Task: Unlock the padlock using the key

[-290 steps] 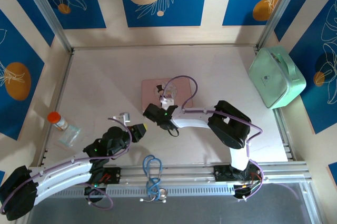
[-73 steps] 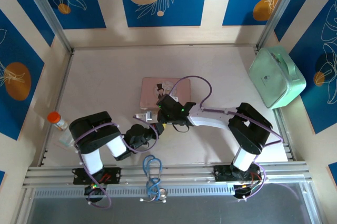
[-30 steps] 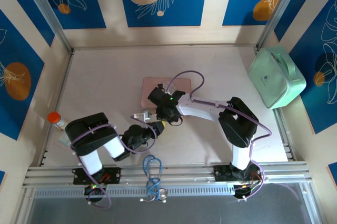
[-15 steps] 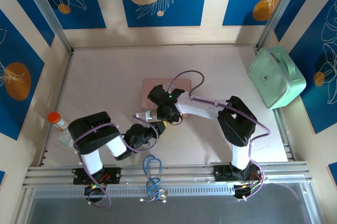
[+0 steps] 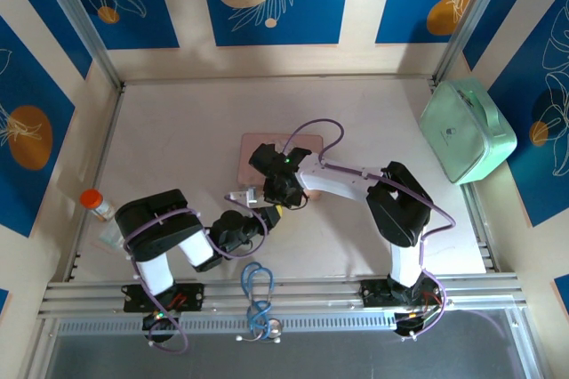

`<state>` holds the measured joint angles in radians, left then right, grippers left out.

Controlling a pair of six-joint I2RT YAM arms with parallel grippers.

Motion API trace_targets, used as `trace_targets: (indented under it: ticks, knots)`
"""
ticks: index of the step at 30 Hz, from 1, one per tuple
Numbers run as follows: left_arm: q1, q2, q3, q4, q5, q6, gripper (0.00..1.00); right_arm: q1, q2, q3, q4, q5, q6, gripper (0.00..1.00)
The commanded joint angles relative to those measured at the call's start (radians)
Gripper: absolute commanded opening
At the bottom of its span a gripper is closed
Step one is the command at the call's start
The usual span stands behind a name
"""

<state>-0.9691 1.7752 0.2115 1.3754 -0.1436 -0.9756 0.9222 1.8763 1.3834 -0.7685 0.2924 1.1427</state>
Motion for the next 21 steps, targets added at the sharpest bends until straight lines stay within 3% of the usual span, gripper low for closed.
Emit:
trace_targets:
  ticks: [1, 8, 12, 19, 21]
  knots:
    - [-0.008, -0.014, -0.008, 0.033, -0.02, 0.009, 0.12, 0.007, 0.021, 0.017, -0.049, -0.054, 0.012, 0.0]
    - [-0.007, -0.007, 0.0, 0.033, -0.014, 0.009, 0.09, 0.009, 0.015, 0.006, -0.039, -0.068, 0.017, 0.0]
    - [-0.007, -0.006, -0.002, 0.032, -0.022, 0.018, 0.0, 0.014, 0.013, 0.018, -0.046, -0.073, 0.025, 0.0]
    - [-0.007, -0.025, -0.015, 0.003, -0.039, 0.029, 0.0, 0.0, 0.015, 0.031, -0.066, -0.107, 0.034, 0.0]
    - [-0.006, -0.029, -0.034, 0.032, -0.043, 0.028, 0.14, -0.002, 0.014, 0.031, -0.069, -0.105, 0.031, 0.0]
